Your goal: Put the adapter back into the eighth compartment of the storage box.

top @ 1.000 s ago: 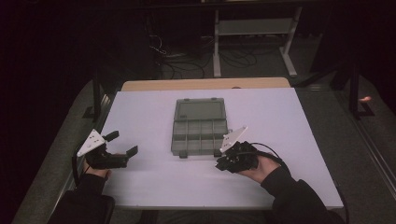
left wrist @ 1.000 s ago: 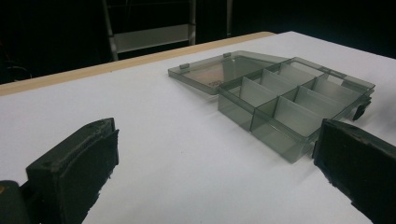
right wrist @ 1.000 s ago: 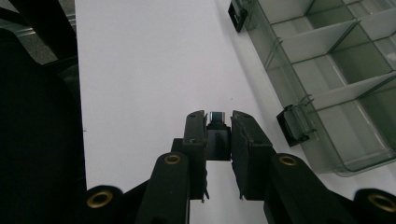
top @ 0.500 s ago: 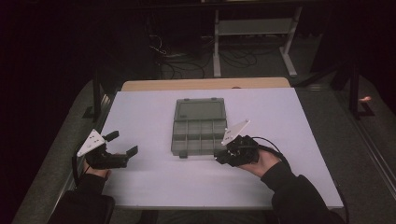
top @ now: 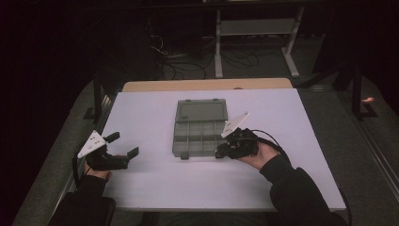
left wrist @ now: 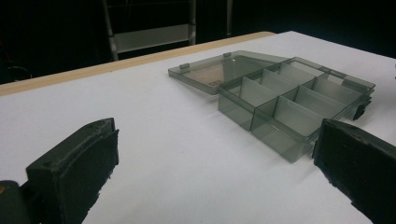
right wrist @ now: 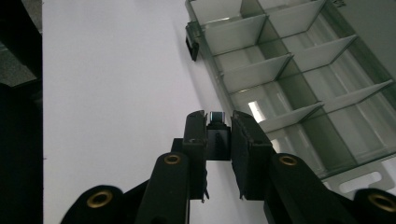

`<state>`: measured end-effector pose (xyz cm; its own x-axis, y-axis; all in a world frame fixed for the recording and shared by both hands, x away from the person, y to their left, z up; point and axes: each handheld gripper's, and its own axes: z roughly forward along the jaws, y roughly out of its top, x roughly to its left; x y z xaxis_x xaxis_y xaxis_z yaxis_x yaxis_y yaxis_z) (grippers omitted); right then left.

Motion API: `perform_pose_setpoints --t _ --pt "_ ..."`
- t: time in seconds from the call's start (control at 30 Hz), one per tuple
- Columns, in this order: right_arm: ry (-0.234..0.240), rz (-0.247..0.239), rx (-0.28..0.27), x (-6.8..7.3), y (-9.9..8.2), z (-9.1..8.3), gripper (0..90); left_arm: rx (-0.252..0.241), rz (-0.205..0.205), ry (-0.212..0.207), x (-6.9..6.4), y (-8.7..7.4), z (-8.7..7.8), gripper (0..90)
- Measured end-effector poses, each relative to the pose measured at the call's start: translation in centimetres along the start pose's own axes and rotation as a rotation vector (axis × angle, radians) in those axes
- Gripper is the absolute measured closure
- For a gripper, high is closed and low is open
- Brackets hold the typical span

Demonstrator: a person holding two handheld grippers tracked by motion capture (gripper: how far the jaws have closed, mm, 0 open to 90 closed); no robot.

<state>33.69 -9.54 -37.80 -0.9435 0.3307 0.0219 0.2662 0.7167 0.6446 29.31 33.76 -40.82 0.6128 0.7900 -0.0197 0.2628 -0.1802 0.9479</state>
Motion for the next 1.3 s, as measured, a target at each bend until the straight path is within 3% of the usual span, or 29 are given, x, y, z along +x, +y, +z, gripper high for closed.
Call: perform_pose_setpoints --t 0.73,1.3 --pt "-0.036 0.049 -0.04 -2.6 0.2 -0.1 74.7 0.001 0.0 0.001 0.0 0.0 0.0 0.0" --pt "-0.057 0.077 0.004 -3.8 -0.1 1.7 74.7 0.002 0.002 0.0 0.0 0.0 0.0 0.0"
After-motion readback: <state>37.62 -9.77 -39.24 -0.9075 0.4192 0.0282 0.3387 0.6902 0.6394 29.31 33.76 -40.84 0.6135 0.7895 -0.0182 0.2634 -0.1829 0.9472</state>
